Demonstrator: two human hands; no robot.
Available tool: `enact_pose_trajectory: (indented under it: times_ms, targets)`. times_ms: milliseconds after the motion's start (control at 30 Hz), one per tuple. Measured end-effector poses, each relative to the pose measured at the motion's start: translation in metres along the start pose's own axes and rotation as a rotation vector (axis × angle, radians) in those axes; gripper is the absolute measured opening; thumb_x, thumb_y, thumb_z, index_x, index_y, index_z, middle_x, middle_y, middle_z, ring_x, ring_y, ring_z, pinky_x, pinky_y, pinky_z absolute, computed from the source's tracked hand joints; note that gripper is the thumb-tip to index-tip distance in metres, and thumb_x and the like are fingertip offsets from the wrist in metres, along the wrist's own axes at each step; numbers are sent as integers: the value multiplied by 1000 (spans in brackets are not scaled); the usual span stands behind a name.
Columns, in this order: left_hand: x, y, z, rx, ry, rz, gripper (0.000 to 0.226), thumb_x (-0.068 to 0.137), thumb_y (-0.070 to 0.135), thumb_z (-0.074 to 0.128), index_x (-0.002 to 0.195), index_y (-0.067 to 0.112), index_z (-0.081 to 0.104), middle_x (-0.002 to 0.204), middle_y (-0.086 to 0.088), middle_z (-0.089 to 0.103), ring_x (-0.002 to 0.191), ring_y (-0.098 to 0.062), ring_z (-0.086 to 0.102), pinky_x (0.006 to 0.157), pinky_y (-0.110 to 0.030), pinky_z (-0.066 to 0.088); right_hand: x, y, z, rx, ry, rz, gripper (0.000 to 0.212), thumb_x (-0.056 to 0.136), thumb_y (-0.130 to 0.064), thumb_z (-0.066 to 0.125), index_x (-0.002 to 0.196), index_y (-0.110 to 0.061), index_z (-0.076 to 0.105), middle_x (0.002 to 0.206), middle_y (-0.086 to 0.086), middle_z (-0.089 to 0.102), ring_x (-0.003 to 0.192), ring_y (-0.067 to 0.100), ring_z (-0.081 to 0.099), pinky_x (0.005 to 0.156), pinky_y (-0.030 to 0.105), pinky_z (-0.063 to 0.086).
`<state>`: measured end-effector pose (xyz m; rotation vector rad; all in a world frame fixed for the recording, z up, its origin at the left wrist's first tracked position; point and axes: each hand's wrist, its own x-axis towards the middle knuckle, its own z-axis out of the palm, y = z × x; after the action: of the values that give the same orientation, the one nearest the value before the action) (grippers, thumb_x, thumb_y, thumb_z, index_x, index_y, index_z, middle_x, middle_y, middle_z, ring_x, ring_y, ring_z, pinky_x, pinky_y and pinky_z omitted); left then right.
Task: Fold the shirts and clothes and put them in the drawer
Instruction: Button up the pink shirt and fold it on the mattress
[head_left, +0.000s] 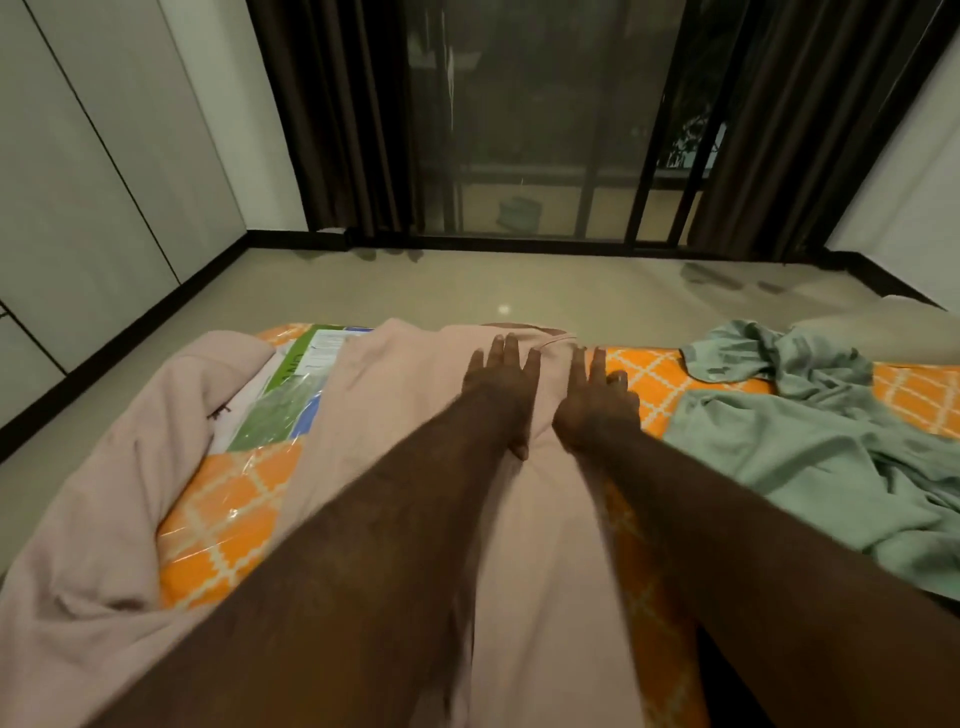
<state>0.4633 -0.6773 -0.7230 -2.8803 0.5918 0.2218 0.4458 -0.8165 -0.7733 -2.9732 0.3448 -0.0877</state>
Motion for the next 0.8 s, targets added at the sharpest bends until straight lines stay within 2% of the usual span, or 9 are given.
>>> enact_pose_trajectory:
  times_ms: [33,100,167,233,300,367,500,667,800]
  targets:
    - [-18,4,3,-49,34,-13,114,85,43,77,161,13,-2,167,-22,-10,155,-38,-8,125,-54,3,-22,-4,7,27,81,-11,78,85,-23,53,160,-13,30,163,23,29,136,47,45,104,56,43]
    - [-60,9,15,-84,120,-16,63,106,31,42,160,14,15,169,-20,0,156,-35,-1,125,-55,2,-68,-4,14,136,20,2,59,87,-28,45,140,-6,60,142,30,55,120,50,60,97,60,49]
    - [-107,8,34,-94,274,70,50,106,24,32,154,14,37,167,-18,20,155,-33,16,124,-54,10,-110,-6,6,120,62,11,59,96,-38,38,145,-11,55,150,31,47,132,52,50,106,65,40]
    - [-158,1,40,-128,386,80,49,99,26,37,141,15,58,154,-17,46,145,-33,41,118,-52,30,-151,2,-6,18,-171,28,65,104,-51,31,162,-21,24,168,21,17,152,44,21,120,56,20]
    - [-209,-11,41,-168,423,-51,50,103,33,37,149,15,49,157,-17,41,148,-32,35,121,-48,25,-194,10,-24,-3,-304,-13,71,104,-58,33,164,-25,14,169,18,10,155,41,13,122,52,18]
    - [-255,-22,37,-242,298,-212,53,105,44,39,149,15,41,158,-17,37,149,-34,29,121,-47,22,-241,11,-35,8,-353,-59,73,102,-60,39,163,-26,16,168,21,10,154,44,12,122,53,18]
    - [-329,-28,38,-318,281,-300,56,96,58,46,125,11,59,127,-19,57,123,-42,52,100,-52,44,-330,-2,-50,74,-308,-183,71,102,-58,40,161,-23,20,168,16,11,156,39,8,122,55,20]
    - [-400,-16,58,-376,176,-174,53,96,62,48,142,36,51,149,-5,46,139,-27,39,115,-45,31,-392,-33,-62,41,-296,-494,70,102,-55,47,161,-27,23,166,6,21,156,29,13,118,46,29]
    - [-439,-11,65,-363,188,-152,60,88,67,53,141,38,50,151,-3,41,143,-29,32,115,-54,29,-424,-40,-58,31,-350,-464,75,101,-46,52,163,-27,15,169,7,14,156,30,13,120,47,28]
